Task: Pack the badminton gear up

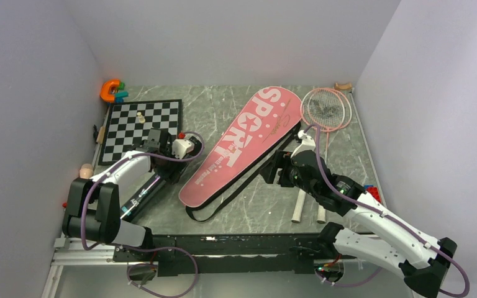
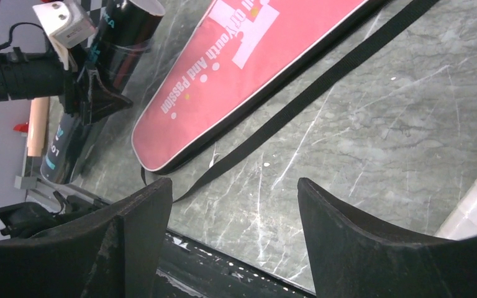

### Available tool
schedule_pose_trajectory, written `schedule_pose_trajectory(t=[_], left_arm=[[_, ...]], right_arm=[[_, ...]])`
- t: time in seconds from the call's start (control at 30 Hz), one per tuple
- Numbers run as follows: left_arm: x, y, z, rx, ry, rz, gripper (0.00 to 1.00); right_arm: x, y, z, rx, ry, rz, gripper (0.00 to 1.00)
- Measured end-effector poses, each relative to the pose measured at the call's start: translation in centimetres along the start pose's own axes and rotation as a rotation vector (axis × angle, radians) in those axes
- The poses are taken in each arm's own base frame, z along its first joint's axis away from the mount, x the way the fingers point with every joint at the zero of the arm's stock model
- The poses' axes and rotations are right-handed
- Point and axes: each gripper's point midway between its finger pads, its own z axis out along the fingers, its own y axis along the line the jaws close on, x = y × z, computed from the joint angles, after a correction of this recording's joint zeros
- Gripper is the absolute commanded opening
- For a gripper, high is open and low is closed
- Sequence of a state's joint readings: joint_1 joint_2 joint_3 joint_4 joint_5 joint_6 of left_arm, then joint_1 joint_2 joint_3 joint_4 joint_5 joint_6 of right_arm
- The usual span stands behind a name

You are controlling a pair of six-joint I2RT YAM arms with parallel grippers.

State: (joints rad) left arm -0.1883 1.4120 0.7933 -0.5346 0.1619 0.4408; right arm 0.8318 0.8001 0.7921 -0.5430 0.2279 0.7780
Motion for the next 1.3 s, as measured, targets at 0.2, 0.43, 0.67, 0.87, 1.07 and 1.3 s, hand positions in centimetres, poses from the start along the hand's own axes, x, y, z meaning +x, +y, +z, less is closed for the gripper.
schedule_pose_trajectory(t=[0.2,0.43,0.67,0.87,1.07,1.3], left_arm=[[-0.6,-0.2,-0.4,0.005,-0.036,-0.025,0.98],[-4.3,-0.5,-5.2,-0.041,-0.228,0.011,0.99],[-9.7,-6.1,-11.8,-0.017,-0.426,0.262,0.99],[-13.9,-9.2,-16.4,0.068,-0.466,0.414,1.0],[-14.6,-11.1,-10.0,0.181,-0.311,0.494,0.99],[-13.1,-14.8,-1.7,0.209,-0.134,0.588,0.99]], right_arm=[[0.5,-1.5,1.0,0.069,0.032,0.016,0.87],[0.3,-4.0,2.3,0.15,0.073,0.069,0.89],[0.7,-6.3,4.1,0.214,0.138,0.119,0.88],[0.5,-7.8,5.1,0.255,0.153,0.154,0.87],[0.3,-8.2,5.2,0.253,0.123,0.172,0.87],[0.3,-10.5,5.1,0.31,0.107,0.218,0.87]])
